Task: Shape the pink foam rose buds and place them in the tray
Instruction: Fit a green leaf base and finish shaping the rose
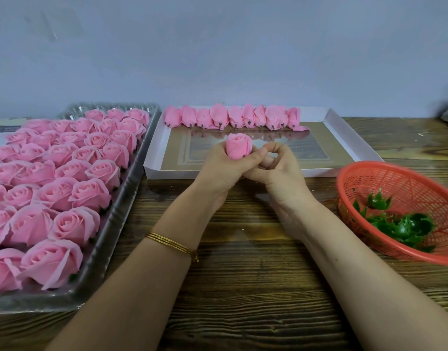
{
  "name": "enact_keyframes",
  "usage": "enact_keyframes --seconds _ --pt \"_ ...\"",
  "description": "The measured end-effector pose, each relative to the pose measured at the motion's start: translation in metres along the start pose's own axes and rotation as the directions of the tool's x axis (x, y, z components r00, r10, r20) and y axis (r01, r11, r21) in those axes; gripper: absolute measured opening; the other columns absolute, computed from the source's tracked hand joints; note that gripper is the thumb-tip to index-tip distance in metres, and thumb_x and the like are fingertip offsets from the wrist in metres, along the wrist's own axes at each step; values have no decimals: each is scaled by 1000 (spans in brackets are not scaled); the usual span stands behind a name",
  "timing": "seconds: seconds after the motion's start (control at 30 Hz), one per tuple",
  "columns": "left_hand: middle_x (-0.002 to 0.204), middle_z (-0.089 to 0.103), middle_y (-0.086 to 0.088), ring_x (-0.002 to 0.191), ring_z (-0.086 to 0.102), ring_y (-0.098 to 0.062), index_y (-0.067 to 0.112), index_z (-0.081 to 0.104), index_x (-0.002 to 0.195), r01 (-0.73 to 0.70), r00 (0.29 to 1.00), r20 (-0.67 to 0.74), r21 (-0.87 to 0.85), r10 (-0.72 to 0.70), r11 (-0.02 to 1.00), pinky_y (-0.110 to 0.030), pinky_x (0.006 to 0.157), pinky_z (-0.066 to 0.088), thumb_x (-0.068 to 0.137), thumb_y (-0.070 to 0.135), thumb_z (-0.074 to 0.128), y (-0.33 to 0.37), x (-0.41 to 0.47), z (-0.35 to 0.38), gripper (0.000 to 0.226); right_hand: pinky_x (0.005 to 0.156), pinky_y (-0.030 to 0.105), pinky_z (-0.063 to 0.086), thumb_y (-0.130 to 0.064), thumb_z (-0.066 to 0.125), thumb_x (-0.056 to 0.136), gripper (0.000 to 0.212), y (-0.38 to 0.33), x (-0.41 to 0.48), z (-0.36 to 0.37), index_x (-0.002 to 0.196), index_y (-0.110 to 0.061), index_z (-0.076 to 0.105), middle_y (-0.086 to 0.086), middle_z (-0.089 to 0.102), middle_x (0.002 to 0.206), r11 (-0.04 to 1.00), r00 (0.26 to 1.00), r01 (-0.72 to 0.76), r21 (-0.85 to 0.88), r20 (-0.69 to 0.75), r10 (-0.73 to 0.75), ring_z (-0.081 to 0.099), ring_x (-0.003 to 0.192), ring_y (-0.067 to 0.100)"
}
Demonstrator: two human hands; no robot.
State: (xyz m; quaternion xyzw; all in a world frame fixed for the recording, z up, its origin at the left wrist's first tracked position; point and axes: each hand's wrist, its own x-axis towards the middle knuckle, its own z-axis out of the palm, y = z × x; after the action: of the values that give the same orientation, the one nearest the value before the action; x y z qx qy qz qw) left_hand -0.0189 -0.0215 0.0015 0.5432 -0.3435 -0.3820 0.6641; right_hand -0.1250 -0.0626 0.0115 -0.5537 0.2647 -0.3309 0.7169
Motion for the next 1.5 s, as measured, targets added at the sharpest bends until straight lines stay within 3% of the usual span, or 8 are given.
enact_keyframes --seconds 0.33,0.47,0.6,0.73,0.97,1.17,1.33,1.5 --pt "79 70 -3 80 67 -14 16 70 73 -35 997 65 42 33 999 -28 76 54 72 24 77 1 -2 -3 11 51 21 52 18 63 81 61 0 3 -5 129 -9 36 3 71 82 1000 998 -30 9 57 29 68 67 9" --pt "75 72 0 78 67 -13 23 72 63 -64 996 71 54 61 996 -30 77 55 81 14 74 0 -2 -4 20 78 38 58 16 69 74 68 1 6 -6 130 -12 42 6 75 89 998 999 -5 -66 45 8 70 83 17" --pt "93 69 -26 87 64 -30 5 69 82 -75 997 23 12 75 997 -50 88 53 86 8 70 1 -2 -1 5 88 51 52 2 60 59 64 -2 9 -7 121 -9 52 21 72 98 999 1000 -4 -42 -15 3 66 85 30" --pt "75 58 -9 74 55 -17 6 61 78 -142 988 -41 106 147 984 -38 78 52 86 9 70 1 -1 0 13 67 33 48 -12 57 60 41 -9 13 -9 100 -11 64 7 61 81 987 988 102 -127 -98 -115 57 73 17" --pt "54 56 10 51 52 -1 20 59 67 -174 985 59 327 163 929 -14 52 44 89 18 71 1 -6 4 24 71 20 48 -13 63 91 11 -15 16 -9 83 -16 70 -1 66 83 967 968 235 -98 -70 -242 58 78 6" --pt "93 71 -19 92 67 -32 1 68 97 -130 990 98 406 98 905 -53 86 52 86 15 70 1 -8 9 17 80 18 50 -11 64 91 17 -11 15 1 78 -18 73 -10 73 77 937 947 303 -171 -58 -317 66 83 1" --pt "93 73 -14 92 69 -25 3 70 99 -173 984 107 450 139 876 -49 87 54 85 3 67 -1 -8 8 14 86 27 52 -11 69 88 21 -6 15 0 67 -16 70 21 68 72 909 938 334 -248 -7 -347 66 81 15" --pt "82 72 -9 86 68 -24 12 70 80 -211 977 112 436 180 875 -49 83 55 83 1 65 -2 -8 9 13 66 16 47 -10 69 88 22 -3 16 1 66 -16 68 -9 60 51 906 942 330 -265 34 -334 54 55 4"
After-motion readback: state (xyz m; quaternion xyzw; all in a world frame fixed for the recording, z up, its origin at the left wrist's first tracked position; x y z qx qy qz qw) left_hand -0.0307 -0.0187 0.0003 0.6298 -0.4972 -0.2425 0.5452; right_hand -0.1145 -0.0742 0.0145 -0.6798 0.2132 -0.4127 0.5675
